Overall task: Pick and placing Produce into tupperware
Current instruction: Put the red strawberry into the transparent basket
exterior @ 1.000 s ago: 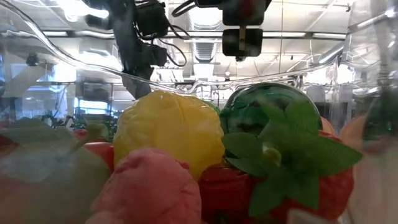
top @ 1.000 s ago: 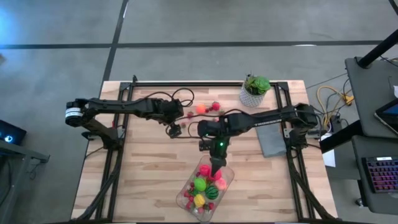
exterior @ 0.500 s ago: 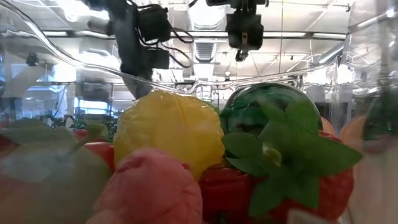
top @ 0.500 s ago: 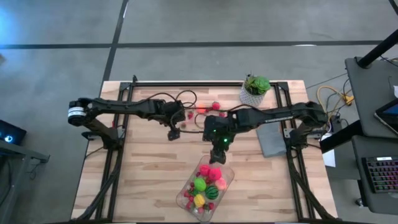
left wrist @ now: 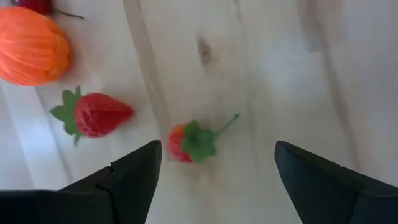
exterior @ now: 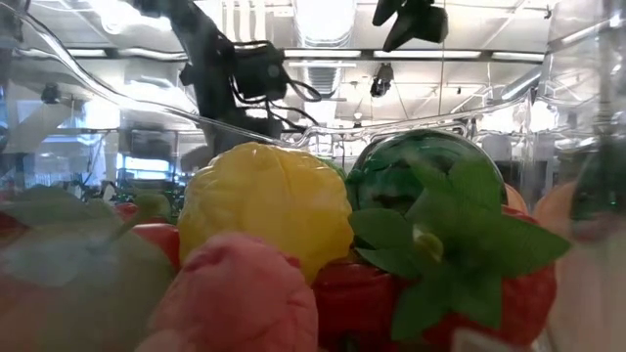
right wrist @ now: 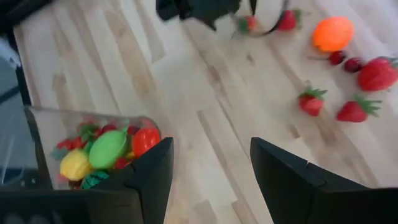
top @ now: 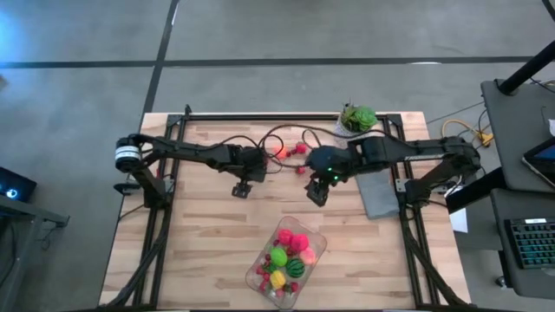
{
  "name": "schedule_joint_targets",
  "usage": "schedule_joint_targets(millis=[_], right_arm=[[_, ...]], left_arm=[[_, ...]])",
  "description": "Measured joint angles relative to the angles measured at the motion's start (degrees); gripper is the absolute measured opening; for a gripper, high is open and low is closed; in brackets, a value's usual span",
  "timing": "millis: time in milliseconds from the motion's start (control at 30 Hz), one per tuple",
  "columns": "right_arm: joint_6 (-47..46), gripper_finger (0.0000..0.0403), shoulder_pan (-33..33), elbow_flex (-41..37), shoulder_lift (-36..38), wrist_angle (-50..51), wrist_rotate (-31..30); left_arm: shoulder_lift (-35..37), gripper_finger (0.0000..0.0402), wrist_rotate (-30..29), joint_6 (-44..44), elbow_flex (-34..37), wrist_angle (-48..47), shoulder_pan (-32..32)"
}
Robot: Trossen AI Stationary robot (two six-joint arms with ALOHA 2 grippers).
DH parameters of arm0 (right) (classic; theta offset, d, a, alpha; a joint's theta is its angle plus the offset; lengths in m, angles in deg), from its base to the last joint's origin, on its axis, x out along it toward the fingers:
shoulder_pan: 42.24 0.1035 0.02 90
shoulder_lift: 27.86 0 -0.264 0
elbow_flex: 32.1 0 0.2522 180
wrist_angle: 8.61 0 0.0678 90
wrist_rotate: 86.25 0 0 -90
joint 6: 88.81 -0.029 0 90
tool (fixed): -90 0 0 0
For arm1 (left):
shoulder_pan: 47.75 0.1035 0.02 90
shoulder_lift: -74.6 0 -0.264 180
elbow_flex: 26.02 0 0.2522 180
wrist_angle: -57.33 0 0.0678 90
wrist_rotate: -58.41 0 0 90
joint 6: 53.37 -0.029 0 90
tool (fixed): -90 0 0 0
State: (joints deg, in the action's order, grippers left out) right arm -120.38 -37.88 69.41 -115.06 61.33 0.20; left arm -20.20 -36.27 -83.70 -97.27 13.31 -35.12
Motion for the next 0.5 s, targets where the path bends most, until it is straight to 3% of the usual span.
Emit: schedule_joint_targets(millis=[267,500], right_arm=[[-1.46,0.0205,0.0,0.0,0.77,0.6,-1.14],[1.96,0.0205,-0.3,-0.15,0.48,0.63,-1.16]], left_arm=[[-3.93,0.0293,-1.8,-2.09,-0.72,1.73,2.04],[-5.68,0.0253,-1.24,-2.09,-1.2,1.01,2.77]])
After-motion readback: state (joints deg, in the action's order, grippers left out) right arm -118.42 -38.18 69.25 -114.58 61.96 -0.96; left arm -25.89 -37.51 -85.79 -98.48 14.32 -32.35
